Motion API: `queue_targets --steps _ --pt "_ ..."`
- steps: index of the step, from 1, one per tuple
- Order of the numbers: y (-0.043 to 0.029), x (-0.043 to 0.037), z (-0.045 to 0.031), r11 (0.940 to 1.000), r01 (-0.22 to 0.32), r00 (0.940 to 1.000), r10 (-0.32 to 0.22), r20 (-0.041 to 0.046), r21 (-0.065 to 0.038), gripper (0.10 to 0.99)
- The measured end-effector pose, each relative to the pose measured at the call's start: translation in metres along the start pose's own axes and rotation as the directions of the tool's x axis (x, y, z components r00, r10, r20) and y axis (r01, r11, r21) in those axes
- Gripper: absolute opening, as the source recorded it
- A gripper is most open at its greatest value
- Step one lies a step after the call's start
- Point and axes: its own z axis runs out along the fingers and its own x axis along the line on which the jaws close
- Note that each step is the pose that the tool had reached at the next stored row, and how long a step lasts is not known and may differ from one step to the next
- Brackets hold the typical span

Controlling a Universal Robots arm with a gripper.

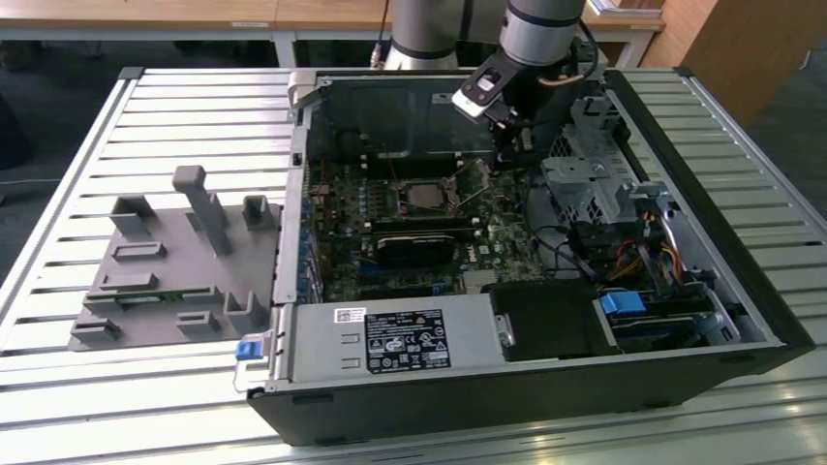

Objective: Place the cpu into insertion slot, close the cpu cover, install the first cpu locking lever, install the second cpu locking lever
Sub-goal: 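Close the cpu cover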

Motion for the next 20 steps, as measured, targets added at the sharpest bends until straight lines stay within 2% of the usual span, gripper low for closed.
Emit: queue_targets --steps 7,17,20 --pt "-0.0063 0.0003 0.0014 1.0000 0.000 1.0000 0.000 -0.0002 0.000 0.106" --pt "-0.0230 0.0011 0.0026 1.0000 0.000 1.0000 0.000 -0.0001 0.000 0.106" --pt "-0.0302 0.0014 0.0030 1.0000 0.000 1.0000 0.000 -0.0001 0.000 0.106"
